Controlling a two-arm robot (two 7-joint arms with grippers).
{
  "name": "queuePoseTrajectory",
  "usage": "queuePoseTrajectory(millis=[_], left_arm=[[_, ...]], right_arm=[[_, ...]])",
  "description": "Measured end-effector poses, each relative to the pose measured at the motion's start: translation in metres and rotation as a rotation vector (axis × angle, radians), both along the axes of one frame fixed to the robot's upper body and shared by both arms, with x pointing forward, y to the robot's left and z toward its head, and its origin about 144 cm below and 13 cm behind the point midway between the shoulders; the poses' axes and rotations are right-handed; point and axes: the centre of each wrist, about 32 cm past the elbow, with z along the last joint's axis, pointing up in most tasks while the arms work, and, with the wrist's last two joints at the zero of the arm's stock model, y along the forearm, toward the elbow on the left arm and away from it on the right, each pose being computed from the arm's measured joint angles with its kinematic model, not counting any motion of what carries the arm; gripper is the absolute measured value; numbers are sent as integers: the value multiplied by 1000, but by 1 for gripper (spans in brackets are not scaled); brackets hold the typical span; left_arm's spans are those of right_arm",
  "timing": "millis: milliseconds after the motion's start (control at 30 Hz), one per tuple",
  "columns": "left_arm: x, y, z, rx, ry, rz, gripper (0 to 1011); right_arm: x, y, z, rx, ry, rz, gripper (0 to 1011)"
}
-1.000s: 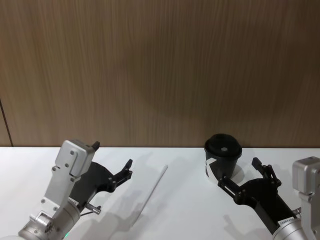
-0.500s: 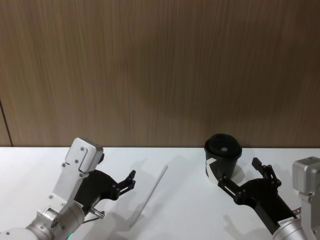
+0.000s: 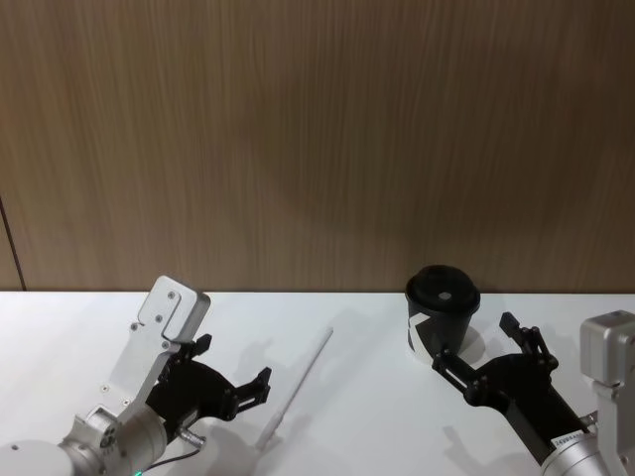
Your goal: Pick up the straw with one hand, pass it to the other hand, and insert it into the cup.
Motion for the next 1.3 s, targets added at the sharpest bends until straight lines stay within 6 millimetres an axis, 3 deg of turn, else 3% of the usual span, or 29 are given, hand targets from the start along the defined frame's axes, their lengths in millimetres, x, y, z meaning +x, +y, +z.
queuePoseTrajectory(millis=[700, 1300], left_arm=[[2, 25, -7, 52, 40, -184, 1003], [5, 20, -22, 79, 51, -234, 1003]], right_arm=[[0, 0, 0, 0, 0, 0, 1001], [0, 0, 0, 0, 0, 0, 1001]])
